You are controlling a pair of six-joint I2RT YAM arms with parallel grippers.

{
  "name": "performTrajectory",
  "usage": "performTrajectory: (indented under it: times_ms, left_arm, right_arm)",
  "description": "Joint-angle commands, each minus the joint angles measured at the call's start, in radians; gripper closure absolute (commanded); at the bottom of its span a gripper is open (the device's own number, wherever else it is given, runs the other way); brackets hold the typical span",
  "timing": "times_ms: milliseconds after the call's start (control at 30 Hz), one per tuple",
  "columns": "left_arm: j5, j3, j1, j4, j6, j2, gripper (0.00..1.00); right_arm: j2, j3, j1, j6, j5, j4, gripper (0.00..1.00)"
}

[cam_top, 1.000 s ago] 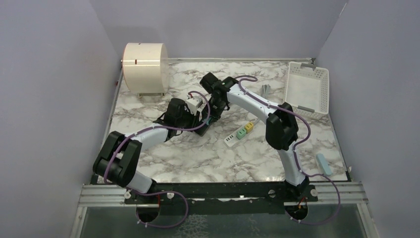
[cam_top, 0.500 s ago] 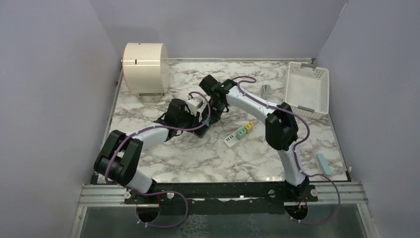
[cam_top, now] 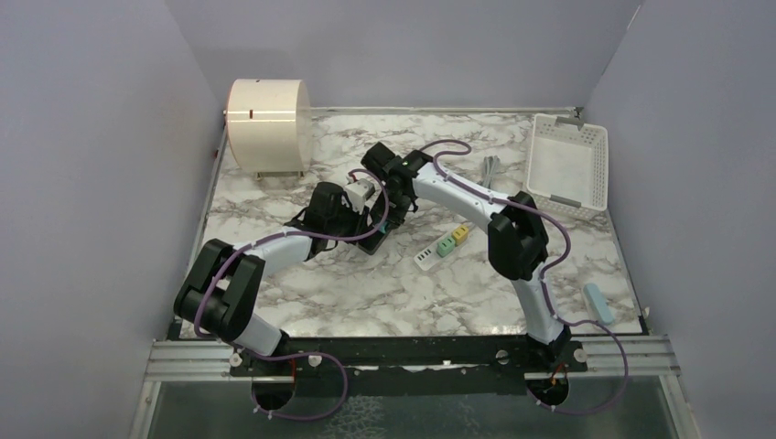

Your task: Pull the plug off the socket

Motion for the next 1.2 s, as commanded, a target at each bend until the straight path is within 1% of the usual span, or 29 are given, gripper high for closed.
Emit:
performTrajectory:
  times_ms: [0,100,200,367,433,600,867,1067,1167]
  left_arm:
    - [-0.027,0.001,0.01,-0.073,0.01,0.034,0.72]
    - [-0.028,0.002,0.011,-0.075,0.01,0.036,0.72]
    - [-0.028,0.002,0.011,-0.075,0.01,0.036,0.72]
    - [-0.026,0.004,0.011,-0.077,0.011,0.038,0.72]
    - [-0.026,0.005,0.011,-0.076,0.012,0.039,0.72]
    - [-0.025,0.007,0.011,-0.077,0.012,0.041,0.72]
    - [-0.025,0.009,0.011,-0.081,0.012,0.045,0.73]
    - [-0.027,0.0,0.011,-0.075,0.012,0.03,0.73]
    - [-0.007,-0.012,0.012,-0.058,0.002,0.009,0.73]
  right_arm:
    - [-0.023,0.029,0.034,0.01,0.001,-0.046,0.99]
    - [-0.052,0.035,0.026,-0.005,0.008,-0.024,0.99]
    - [-0.072,0.028,0.0,-0.027,-0.024,0.017,0.99]
    - [-0.072,0.017,-0.049,-0.062,-0.045,0.043,0.99]
    - [-0.076,0.019,-0.051,-0.084,-0.036,0.054,0.99]
    - [-0.074,0.002,-0.051,-0.157,-0.084,0.119,0.99]
    - [-0.063,-0.005,-0.046,-0.142,-0.109,0.087,0.99]
    - [-0.086,0.011,-0.047,-0.142,-0.027,0.043,0.99]
    - [-0.116,0.007,-0.05,-0.151,-0.021,0.042,0.99]
